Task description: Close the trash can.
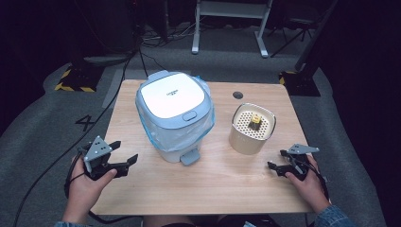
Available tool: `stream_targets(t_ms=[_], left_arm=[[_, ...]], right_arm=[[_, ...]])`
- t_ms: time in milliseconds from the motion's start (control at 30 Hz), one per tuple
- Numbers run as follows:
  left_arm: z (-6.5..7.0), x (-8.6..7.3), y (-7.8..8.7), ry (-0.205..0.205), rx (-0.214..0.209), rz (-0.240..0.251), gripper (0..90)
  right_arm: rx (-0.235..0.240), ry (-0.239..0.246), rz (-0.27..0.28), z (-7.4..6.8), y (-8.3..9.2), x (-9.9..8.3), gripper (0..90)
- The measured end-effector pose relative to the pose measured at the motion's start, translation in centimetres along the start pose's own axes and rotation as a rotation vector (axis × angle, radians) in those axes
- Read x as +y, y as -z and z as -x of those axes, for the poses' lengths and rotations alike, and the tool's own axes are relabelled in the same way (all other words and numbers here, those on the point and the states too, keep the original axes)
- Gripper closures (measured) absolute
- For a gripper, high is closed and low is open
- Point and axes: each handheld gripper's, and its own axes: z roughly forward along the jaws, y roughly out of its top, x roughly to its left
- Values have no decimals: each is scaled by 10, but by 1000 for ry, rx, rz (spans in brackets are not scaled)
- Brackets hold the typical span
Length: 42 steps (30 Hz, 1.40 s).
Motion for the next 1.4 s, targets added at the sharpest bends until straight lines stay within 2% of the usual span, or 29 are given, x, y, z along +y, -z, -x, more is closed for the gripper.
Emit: stream_targets(t_ms=[67,100,133,200,400,467,500,567,733,800,1000,1267,1400], left_arm=[[-2,-9,-5,21,9,-16,221],[-4,-17,-11,29,18,-43,218],[-4,-17,-11,29,18,-43,216],[-7,-27,-19,32,32,-83,216],[-9,-44,-31,51,29,-131,214],[-11,-55,-38,65,16,-176,214],[-11,-55,-38,65,16,-176,214],[-12,-63,-44,53,20,-232,213],[-13,-71,-51,37,29,-281,224],[-12,-75,-56,16,42,-306,224],[-15,-83,-62,13,32,-241,159],[-15,-81,-64,44,58,-239,146],[-15,-81,-64,48,62,-240,145]], right_arm=[[-1,1,-1,0,0,0,160],[-1,1,0,0,0,0,160],[-1,1,0,0,0,0,160],[-1,1,-1,0,0,0,160],[-1,1,0,0,0,0,160],[0,0,0,0,0,0,160],[-1,1,0,0,0,0,160],[-1,1,0,0,0,0,160],[-1,1,0,0,0,0,160],[0,0,0,0,0,0,160],[0,0,0,0,0,0,160],[-2,0,-1,0,0,0,158],[-30,-21,-8,-1,0,0,112]])
